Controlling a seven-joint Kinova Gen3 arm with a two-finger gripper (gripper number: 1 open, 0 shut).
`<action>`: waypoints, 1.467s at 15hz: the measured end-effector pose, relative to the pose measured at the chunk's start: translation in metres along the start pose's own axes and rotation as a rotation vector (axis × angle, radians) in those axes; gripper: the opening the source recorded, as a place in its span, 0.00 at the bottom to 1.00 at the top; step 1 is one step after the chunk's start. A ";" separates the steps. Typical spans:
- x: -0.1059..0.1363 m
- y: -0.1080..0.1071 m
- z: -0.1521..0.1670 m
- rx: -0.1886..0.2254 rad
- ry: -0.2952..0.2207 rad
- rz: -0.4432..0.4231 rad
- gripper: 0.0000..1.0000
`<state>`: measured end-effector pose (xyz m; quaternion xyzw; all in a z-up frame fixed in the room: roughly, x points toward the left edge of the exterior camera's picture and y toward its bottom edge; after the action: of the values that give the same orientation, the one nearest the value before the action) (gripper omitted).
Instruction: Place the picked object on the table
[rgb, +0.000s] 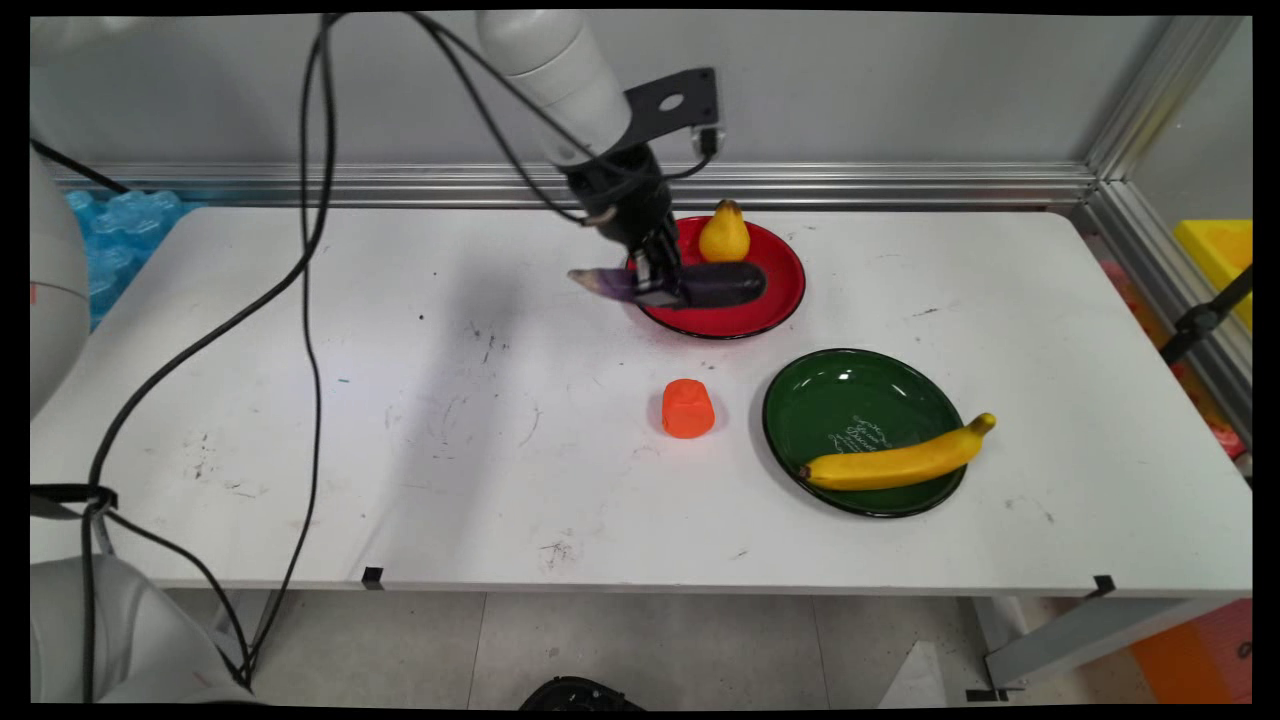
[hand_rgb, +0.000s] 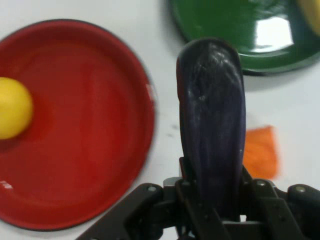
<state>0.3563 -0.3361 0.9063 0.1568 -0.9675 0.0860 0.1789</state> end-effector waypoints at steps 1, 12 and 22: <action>-0.003 0.011 -0.003 -0.017 -0.003 0.027 0.00; -0.020 0.086 0.022 -0.110 -0.035 0.164 0.00; -0.009 0.109 0.102 -0.160 -0.041 0.134 0.00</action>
<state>0.2948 -0.2547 0.7969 0.0785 -0.9830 0.0171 0.1648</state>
